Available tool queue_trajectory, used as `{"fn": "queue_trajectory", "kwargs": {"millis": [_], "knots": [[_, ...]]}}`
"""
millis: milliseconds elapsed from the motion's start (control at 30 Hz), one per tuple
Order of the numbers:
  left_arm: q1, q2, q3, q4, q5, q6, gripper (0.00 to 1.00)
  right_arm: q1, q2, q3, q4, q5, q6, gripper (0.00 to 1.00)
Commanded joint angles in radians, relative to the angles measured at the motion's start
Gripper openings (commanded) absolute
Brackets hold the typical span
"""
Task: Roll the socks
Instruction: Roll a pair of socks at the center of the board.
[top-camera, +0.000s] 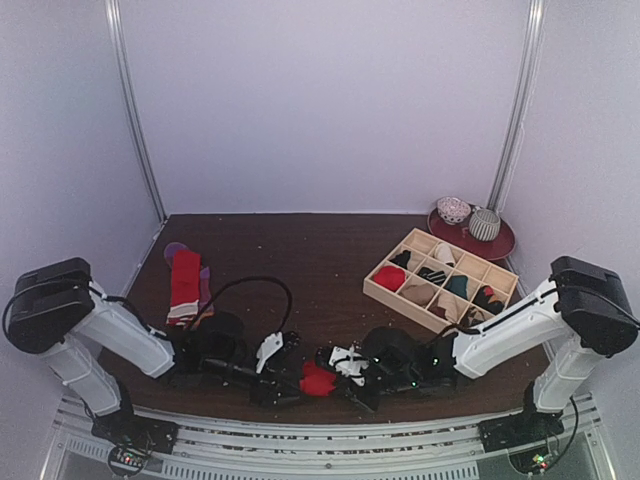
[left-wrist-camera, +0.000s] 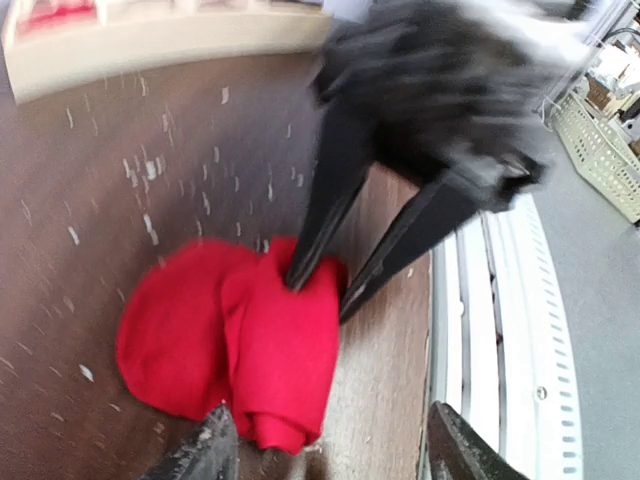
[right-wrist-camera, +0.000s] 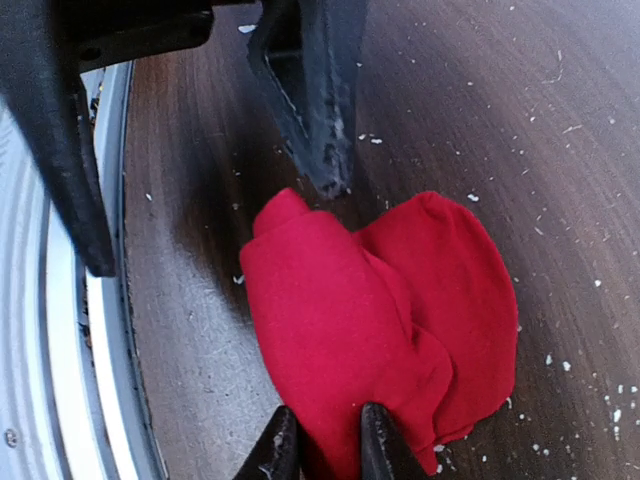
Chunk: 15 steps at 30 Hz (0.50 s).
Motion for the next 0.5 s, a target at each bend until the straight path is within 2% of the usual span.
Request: {"fn": "queue_trajectory", "kwargs": {"millis": [0,200,467], "knots": [[-0.059,-0.06,-0.042,0.148,-0.158,0.201,0.65,-0.069,0.07,0.031,-0.26,-0.327,0.139,0.22],[-0.093,0.065,-0.012,0.237,-0.168,0.255,0.65,-0.118,0.157,0.114,-0.387,-0.432,0.166,0.22],[-0.118,0.166,-0.039,0.284,-0.191,0.233,0.6,-0.154,0.198,0.173,-0.492,-0.441,0.149,0.22]]}}
